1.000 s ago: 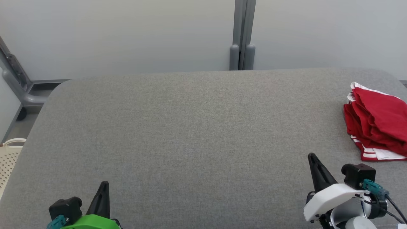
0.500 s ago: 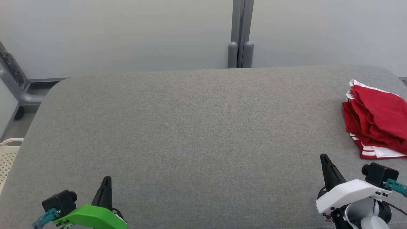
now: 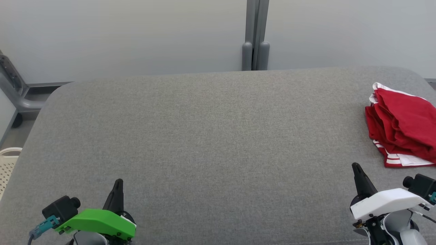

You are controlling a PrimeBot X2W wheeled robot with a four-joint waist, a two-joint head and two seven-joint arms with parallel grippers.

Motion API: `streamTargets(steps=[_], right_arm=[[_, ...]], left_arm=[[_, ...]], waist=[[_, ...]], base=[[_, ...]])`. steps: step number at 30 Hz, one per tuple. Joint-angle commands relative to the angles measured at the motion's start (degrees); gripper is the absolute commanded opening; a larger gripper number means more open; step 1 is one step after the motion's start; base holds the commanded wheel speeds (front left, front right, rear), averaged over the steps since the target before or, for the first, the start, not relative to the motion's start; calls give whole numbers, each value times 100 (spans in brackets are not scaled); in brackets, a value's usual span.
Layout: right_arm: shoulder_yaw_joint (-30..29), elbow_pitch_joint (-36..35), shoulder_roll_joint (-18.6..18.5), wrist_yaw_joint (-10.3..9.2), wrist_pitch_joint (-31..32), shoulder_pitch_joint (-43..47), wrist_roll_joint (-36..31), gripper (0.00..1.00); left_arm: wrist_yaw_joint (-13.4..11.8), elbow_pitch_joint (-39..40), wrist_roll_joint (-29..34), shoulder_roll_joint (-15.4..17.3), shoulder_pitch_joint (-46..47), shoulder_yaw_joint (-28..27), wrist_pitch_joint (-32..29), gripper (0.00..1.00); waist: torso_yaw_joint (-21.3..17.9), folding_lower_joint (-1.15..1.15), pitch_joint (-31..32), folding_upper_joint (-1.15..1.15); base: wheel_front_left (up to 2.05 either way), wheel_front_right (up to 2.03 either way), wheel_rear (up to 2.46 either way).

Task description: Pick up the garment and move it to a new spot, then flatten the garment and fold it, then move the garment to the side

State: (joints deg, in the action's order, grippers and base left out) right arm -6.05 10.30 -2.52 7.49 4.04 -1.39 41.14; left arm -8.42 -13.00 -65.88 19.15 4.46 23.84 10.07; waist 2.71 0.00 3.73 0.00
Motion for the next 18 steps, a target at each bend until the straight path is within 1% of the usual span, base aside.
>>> streamTargets(steps=[1,18], right_arm=[[-60,-55,-26,2,38,-151,186,0],[-392,51,-33,1,301,-242,1399,0]], left_arm=[[73,44,-128,-6,197,-119,-31,0],[466,-112,-814,-416,349,-540,-241,0]], waist=[[-4,0,-5,0],[-53,0,-76,0]], base=[[0,0,0],[0,0,0]])
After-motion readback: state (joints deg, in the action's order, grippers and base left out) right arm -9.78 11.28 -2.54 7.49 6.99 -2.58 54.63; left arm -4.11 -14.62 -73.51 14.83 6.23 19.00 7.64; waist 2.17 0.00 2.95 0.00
